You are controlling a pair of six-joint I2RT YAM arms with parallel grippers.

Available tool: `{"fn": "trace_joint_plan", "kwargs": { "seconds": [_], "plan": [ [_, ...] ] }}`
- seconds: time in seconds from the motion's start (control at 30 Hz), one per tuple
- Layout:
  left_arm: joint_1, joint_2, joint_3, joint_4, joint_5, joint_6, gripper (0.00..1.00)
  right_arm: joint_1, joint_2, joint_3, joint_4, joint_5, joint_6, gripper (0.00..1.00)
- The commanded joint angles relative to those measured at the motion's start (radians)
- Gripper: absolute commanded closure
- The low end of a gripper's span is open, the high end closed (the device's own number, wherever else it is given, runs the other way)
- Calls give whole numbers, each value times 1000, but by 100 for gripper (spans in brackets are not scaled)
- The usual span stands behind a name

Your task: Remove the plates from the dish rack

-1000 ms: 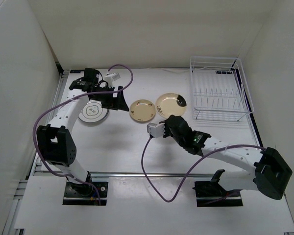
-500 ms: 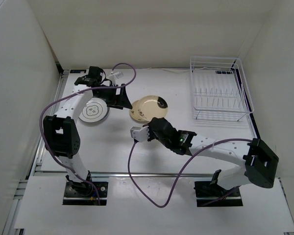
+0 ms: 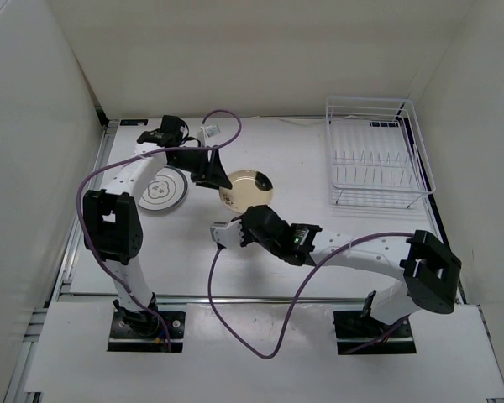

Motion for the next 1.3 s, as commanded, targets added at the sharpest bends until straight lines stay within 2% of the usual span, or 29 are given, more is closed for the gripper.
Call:
{"fn": "trace_joint_plan", "kwargs": {
  "seconds": [0.0,0.1,0.17,0.27,0.5,0.53,0.57,0.63,0.7,0.73,0.93,0.97,1.0,1.1,1.17,1.27],
  "plan": [
    [0,-18,33,12,52,4,40,23,10,69,47,-5,31,100],
    [0,-18,33,12,52,4,58,23,31,89,47,-5,31,100],
    [0,-18,33,12,52,4,65,23,31,98,47,-5,40,100],
    [0,-18,23,12,52,4,90,32,41,110,47,-5,51,100],
    [0,-37,-7,21,52,-5,90,32,31,121,29,-14,71,98],
    [0,-46,-7,30,52,-5,90,32,31,110,29,-5,71,77],
    [0,-46,-7,31,41,-5,90,32,19,110,29,-5,71,61],
    [0,-57,-16,31,32,-5,90,32,5,98,29,4,81,40],
    [0,-66,-26,41,3,-5,90,32,-22,64,38,15,103,31],
    [0,-75,-36,41,-22,-5,90,32,-44,55,52,32,103,23],
    [0,-75,-72,60,-31,-24,90,-2,-128,63,172,127,207,13],
    [0,-65,-72,60,-31,-24,90,-29,-128,93,172,138,235,9],
    [0,-64,-72,60,-31,-24,90,-45,-142,113,163,148,305,9],
    [0,-45,-53,60,-56,-24,90,-130,-166,202,66,158,451,2],
    [0,-34,-30,60,-65,-15,90,-225,-167,237,11,158,615,0],
    [0,1,8,49,-91,-15,90,-383,-188,296,-161,3,807,0]
  ]
}}
